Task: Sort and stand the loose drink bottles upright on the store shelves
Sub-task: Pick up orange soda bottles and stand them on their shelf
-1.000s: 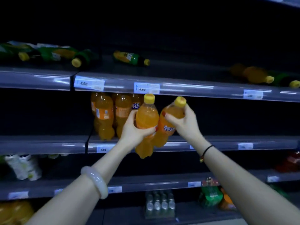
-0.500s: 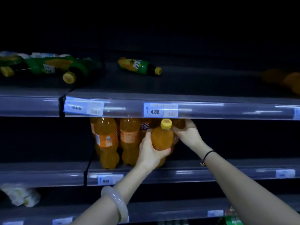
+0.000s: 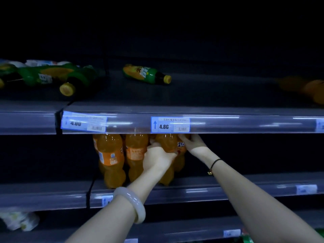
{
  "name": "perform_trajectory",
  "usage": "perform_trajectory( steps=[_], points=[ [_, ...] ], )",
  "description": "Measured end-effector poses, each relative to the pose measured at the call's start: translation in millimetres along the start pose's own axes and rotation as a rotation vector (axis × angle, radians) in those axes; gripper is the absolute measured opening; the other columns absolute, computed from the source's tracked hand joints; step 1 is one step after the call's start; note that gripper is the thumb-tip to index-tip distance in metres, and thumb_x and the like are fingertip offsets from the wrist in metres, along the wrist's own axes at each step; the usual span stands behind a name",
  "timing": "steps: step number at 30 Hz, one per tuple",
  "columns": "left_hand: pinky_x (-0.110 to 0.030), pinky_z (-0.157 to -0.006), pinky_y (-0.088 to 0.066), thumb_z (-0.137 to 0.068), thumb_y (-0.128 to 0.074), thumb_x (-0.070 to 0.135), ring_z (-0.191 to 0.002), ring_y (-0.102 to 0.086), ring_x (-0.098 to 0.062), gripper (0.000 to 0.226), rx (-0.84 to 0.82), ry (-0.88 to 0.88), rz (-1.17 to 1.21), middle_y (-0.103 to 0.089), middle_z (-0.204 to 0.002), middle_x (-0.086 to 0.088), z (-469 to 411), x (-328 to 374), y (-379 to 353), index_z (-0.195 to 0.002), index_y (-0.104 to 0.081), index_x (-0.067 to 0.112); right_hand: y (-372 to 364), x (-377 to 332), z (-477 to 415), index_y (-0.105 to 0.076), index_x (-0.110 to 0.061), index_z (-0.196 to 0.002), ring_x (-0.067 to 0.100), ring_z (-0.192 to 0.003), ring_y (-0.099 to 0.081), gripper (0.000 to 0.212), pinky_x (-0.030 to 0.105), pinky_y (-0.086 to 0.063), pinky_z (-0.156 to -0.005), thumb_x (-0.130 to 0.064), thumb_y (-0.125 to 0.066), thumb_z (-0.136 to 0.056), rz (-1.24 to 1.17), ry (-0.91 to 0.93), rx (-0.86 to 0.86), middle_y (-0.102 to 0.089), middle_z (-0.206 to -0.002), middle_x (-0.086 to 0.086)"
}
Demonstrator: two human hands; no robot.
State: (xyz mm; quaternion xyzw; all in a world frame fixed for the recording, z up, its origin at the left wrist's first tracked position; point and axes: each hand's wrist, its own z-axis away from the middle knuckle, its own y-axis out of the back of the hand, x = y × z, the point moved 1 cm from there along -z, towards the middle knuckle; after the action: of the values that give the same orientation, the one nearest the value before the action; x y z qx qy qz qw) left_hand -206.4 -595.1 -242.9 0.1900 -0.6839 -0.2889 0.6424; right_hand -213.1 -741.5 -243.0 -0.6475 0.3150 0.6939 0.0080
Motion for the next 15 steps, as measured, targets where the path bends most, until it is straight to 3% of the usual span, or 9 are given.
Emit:
perform_trajectory(
  steps=[4,8,12,15],
  points=[
    [-0.035,-0.082,-0.054,-0.076,-0.068,0.045,-0.104,-0.063,-0.032,0.055,0.0,-0.052,-0.095,-0.064,-0.114,-0.013,2.3,3.0,3.8,-0.113,-0.056,0.007,0.2,9.9,5.2,-0.043,-0.011,-0.137,0.027,-0.126,-0.051,0.049,0.032,-0.039,-0.104,-0.028,-0.055,-0.093,0.023,-0.02,0.041,-0.054,-0.136,0.011],
    [-0.037,-0.082,-0.053,-0.081,-0.066,0.038,-0.105,-0.062,-0.035,0.046,0.009,-0.075,-0.095,-0.063,-0.114,-0.017,3.0,1.8,9.5,-0.111,-0.053,0.005,-5.1,18.1,14.1,-0.039,-0.016,-0.138,0.03,-0.121,-0.054,0.053,0.043,-0.043,-0.104,-0.029,-0.058,-0.09,0.045,-0.065,0.05,-0.057,-0.131,0.011],
    [-0.033,-0.074,-0.05,-0.083,-0.065,0.034,-0.101,-0.064,-0.033,0.041,0.007,-0.106,-0.09,-0.065,-0.108,-0.015,9.5,0.5,16.7,-0.11,-0.054,0.006,-6.7,7.7,32.8,-0.032,-0.019,-0.142,0.028,-0.119,-0.054,0.053,0.03,-0.041,-0.093,-0.026,-0.054,-0.094,0.044,-0.077,0.037,-0.056,-0.124,0.007],
    [-0.034,-0.071,-0.055,-0.085,-0.063,0.033,-0.088,-0.067,-0.028,0.029,0.008,-0.154,-0.085,-0.067,-0.098,-0.01,16.8,2.7,24.4,-0.099,-0.058,0.008,-4.1,2.3,46.5,-0.04,-0.017,-0.135,0.026,-0.102,-0.06,0.043,0.029,-0.045,-0.085,-0.026,-0.052,-0.095,0.08,-0.04,0.036,-0.061,-0.115,0.008]
  ],
)
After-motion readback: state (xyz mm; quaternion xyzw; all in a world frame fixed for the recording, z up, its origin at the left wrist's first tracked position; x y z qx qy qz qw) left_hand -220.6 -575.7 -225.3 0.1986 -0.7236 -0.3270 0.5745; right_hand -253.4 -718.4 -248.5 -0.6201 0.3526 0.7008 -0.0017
